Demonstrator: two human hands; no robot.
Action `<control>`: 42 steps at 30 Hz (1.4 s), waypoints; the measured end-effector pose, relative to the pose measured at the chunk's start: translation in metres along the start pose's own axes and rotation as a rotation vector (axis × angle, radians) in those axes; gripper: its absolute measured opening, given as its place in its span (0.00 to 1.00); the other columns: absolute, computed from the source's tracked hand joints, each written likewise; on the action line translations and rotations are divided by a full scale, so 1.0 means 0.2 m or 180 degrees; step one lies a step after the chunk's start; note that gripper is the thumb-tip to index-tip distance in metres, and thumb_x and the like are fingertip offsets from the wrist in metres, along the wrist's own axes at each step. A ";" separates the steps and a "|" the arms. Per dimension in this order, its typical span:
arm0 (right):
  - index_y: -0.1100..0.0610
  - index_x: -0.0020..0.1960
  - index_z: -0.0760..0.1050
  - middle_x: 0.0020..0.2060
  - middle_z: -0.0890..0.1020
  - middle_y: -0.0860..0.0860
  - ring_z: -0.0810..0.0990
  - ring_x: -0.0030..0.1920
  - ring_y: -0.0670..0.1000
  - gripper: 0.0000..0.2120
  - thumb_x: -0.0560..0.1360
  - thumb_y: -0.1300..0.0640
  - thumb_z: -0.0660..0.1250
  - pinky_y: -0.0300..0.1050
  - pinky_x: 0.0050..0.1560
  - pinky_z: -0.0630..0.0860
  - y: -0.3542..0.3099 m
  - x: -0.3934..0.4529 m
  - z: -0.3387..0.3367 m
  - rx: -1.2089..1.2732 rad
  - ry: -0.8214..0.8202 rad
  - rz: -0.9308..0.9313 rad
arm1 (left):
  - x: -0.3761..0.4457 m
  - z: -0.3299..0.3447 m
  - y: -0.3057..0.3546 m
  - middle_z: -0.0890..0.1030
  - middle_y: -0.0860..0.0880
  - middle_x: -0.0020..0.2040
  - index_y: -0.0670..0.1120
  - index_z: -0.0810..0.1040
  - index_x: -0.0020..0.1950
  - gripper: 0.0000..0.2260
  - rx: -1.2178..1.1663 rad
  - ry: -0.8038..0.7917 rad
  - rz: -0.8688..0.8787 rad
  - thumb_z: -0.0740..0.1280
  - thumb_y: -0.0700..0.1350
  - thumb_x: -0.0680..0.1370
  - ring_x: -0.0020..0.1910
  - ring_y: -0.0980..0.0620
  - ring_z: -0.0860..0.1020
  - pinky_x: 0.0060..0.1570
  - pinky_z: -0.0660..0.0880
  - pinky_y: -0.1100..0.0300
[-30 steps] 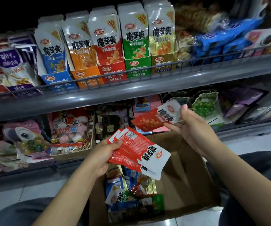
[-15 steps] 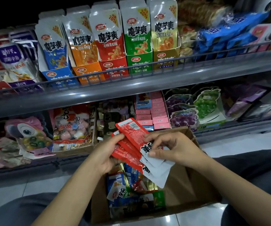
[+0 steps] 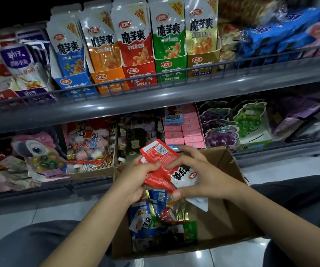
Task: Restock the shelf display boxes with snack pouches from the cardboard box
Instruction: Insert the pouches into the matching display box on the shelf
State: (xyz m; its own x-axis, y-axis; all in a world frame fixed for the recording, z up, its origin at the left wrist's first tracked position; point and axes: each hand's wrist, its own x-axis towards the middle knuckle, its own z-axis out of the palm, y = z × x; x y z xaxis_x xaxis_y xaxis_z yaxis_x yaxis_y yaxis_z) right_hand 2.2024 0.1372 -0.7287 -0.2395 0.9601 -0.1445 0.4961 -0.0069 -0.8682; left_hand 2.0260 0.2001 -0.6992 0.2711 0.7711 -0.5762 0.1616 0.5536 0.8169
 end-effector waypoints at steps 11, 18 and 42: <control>0.38 0.68 0.66 0.61 0.76 0.43 0.78 0.53 0.39 0.30 0.71 0.58 0.71 0.36 0.55 0.75 -0.02 0.03 -0.01 0.1500 -0.0006 0.0250 | -0.05 -0.02 0.01 0.81 0.41 0.56 0.45 0.71 0.66 0.24 -0.0267 -0.0788 0.0409 0.71 0.46 0.71 0.49 0.47 0.82 0.41 0.81 0.60; 0.61 0.61 0.68 0.45 0.78 0.58 0.74 0.31 0.49 0.35 0.59 0.55 0.79 0.36 0.26 0.70 0.01 0.04 -0.04 0.4080 -0.1358 0.1071 | 0.02 -0.06 0.01 0.77 0.51 0.60 0.57 0.73 0.58 0.29 0.0949 -0.0034 0.1012 0.75 0.55 0.57 0.56 0.56 0.77 0.55 0.76 0.58; 0.45 0.59 0.62 0.45 0.80 0.55 0.82 0.39 0.55 0.24 0.68 0.39 0.66 0.49 0.37 0.81 -0.02 0.00 -0.17 0.0241 0.0971 0.0299 | -0.02 -0.04 0.01 0.74 0.42 0.61 0.55 0.67 0.66 0.32 -0.0676 -0.1025 -0.0046 0.67 0.30 0.68 0.50 0.41 0.80 0.42 0.81 0.42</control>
State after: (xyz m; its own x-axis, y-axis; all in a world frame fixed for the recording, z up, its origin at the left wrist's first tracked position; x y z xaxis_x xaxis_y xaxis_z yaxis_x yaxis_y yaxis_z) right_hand 2.2290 0.1472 -0.7093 0.0710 0.9937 -0.0869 0.4380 -0.1093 -0.8923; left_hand 2.0188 0.2010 -0.6956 0.5599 0.6429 -0.5226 -0.0233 0.6427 0.7658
